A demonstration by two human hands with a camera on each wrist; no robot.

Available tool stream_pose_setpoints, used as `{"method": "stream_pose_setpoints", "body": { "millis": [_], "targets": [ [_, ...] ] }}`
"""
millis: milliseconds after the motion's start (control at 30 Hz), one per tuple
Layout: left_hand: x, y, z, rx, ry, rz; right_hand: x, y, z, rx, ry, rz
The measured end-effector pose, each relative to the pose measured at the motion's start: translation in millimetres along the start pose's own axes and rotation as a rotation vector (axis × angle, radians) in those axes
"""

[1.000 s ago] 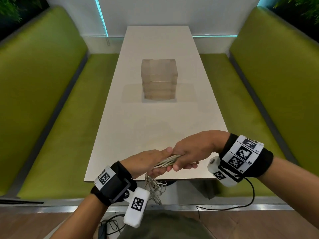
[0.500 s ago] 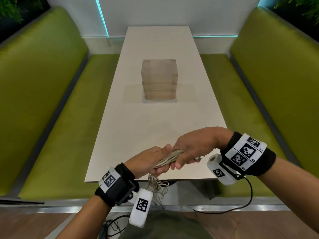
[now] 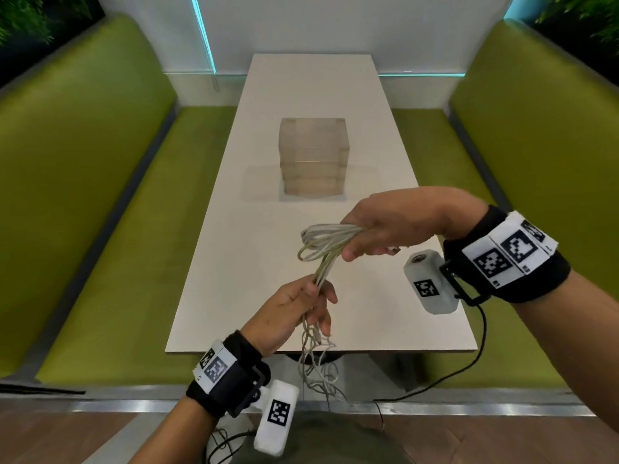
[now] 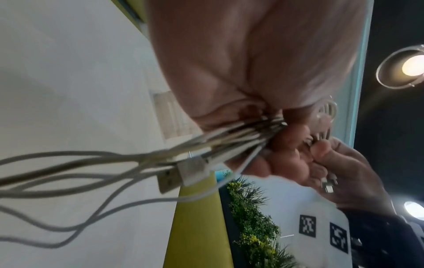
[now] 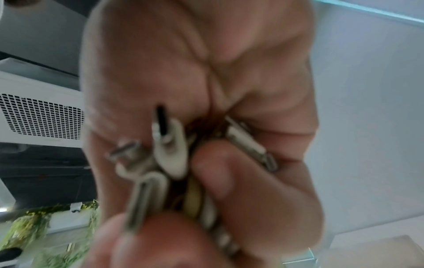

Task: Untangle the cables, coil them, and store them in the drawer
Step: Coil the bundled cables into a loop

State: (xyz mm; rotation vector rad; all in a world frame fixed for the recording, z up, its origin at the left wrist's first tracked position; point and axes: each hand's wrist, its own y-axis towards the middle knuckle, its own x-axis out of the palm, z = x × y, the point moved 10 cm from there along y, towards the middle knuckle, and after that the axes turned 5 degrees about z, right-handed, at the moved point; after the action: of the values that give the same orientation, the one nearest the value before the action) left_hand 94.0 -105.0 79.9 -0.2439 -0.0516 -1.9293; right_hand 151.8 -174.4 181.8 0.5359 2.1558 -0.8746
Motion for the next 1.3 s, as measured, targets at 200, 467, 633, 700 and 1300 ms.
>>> {"method": "stream_pose_setpoints", "body": {
  "millis": [200,467,633,700,1300],
  "targets": [
    [-4.2,0.7,3.9,0.044,0.121,0.065,-10.8,0.7,7.4,0.011,0.037,0.070],
    [-31.0,9.8,32.2,0.161,-0.234,0.398,-6.7,14.3,10.4,-0.028,0.219,0.411],
    [-39.5,11.9,34.0,0.143,-0.334,0.470,25.6,30.0,19.8,0.074,0.192,0.450],
    [-45.2,12.3,31.3,0.136,-0.322,0.534,35.6,34.3,18.0,0.110,0.077,0.479],
    [-54.3,13.8,22.9,0.077,-0.500,0.573,74.5,44.5,15.0,0.037,0.478,0.463]
  ]
}}
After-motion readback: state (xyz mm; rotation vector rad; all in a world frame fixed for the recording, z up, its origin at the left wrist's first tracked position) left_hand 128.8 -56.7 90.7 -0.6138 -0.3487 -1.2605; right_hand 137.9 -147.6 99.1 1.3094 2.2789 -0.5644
